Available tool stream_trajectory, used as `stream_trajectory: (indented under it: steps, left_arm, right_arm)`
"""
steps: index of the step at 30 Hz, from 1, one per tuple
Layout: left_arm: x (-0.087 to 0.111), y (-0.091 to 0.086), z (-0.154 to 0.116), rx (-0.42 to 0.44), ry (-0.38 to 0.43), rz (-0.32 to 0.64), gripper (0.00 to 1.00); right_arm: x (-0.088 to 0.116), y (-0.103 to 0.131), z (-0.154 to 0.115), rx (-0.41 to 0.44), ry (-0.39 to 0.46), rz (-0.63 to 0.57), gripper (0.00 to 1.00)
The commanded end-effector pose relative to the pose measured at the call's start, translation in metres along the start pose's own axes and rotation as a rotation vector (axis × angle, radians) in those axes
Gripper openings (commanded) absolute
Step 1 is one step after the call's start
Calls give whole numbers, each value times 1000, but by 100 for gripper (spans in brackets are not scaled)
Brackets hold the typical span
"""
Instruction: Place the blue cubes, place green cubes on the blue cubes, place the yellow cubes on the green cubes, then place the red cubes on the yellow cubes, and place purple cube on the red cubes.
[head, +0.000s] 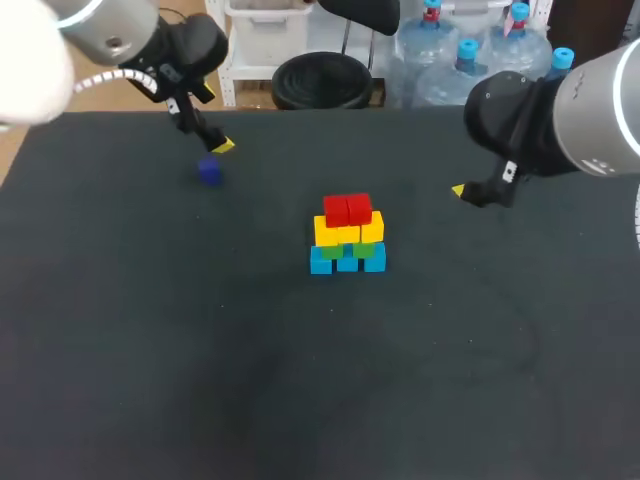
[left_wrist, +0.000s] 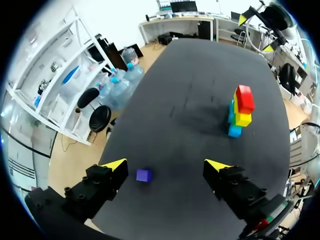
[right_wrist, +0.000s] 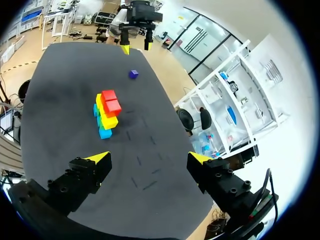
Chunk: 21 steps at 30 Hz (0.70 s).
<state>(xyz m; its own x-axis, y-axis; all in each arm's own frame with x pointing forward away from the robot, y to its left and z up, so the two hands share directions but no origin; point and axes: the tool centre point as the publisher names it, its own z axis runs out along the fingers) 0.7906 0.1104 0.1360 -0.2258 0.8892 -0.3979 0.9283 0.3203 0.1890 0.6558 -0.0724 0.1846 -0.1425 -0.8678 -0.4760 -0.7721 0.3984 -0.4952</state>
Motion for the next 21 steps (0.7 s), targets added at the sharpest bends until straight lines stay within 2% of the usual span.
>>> stream_trajectory:
  steps: [1,6,11,21]
  left_arm:
    - [3,14,12,67,108,4,100]
    - [19,12,22,96,187,7,100]
    - [37,5,42,130,256,-1,100]
    - [56,3,75,162,290,-29,100]
  right_arm:
    - [2,3,0,65,-7,2,100]
    - [2,3,0,65,-7,2,100]
    - [2,3,0,65,-7,2,100]
    - [2,3,0,65,-7,2,100]
